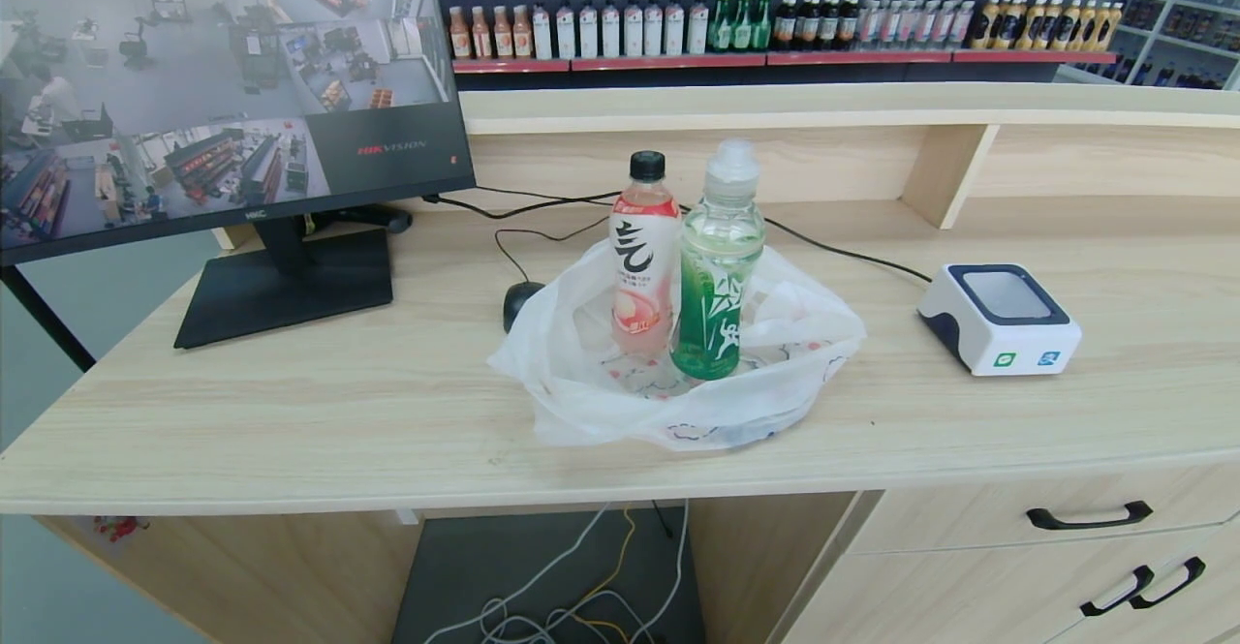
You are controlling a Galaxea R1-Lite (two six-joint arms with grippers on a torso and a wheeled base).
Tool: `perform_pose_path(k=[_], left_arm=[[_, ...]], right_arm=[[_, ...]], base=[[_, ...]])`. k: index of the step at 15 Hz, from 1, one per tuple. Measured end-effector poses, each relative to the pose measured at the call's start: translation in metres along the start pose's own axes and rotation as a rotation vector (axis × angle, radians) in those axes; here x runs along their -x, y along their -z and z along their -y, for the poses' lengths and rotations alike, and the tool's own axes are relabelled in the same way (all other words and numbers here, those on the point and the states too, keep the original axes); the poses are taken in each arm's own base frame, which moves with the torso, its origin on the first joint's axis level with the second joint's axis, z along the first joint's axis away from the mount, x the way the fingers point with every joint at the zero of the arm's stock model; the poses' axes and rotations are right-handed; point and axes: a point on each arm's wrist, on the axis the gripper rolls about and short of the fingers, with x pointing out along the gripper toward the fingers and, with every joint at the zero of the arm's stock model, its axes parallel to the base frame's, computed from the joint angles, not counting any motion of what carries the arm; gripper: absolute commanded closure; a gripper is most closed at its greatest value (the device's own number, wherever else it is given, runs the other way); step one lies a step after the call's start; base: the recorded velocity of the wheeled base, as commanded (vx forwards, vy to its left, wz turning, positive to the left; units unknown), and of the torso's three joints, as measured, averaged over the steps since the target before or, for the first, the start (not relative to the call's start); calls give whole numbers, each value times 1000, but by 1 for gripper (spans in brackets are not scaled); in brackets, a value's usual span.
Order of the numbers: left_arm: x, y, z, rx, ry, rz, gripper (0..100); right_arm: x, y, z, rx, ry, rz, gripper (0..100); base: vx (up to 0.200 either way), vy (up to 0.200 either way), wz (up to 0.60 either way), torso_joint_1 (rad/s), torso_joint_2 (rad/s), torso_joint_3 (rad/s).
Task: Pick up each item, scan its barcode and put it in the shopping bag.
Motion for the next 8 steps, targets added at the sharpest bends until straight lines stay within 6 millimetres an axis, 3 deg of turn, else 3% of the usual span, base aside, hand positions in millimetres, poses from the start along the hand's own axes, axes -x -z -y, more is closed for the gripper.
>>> perform_pose_path(k=[5, 6, 8], left_arm=[[0, 0, 0, 0, 0, 0, 0], [0, 0, 0, 0, 0, 0, 0], [0, 0, 0, 0, 0, 0, 0]], right_arm=[[0, 0, 0, 0, 1, 0, 0], [0, 0, 0, 0, 0, 0, 0], [0, 0, 0, 0, 1, 0, 0]], base=[[0, 0, 0, 0, 0, 0], [-200, 0, 0, 7, 12, 7], [0, 0, 0, 0, 0, 0]])
